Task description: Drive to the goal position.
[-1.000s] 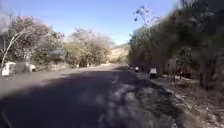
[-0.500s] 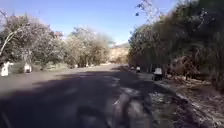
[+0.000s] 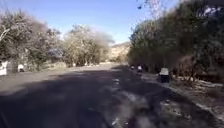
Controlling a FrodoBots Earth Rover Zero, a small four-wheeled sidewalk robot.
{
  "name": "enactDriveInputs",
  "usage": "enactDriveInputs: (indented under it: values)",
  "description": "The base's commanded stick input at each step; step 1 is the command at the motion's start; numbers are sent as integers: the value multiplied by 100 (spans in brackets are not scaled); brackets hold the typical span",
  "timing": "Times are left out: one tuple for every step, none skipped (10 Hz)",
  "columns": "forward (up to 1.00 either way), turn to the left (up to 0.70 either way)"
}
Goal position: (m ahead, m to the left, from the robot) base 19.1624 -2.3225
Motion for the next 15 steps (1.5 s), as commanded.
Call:
enactDriveInputs:
  values:
    - [100, 0]
    - [100, 0]
    - [100, 0]
    - [100, 0]
    - [100, 0]
    - [100, -4]
    - [100, -15]
    - [100, -27]
    - [100, -17]
    - [100, -7]
    - [100, 0]
    - [100, 0]
    - [100, 0]
    - [100, -18]
    - [100, -7]
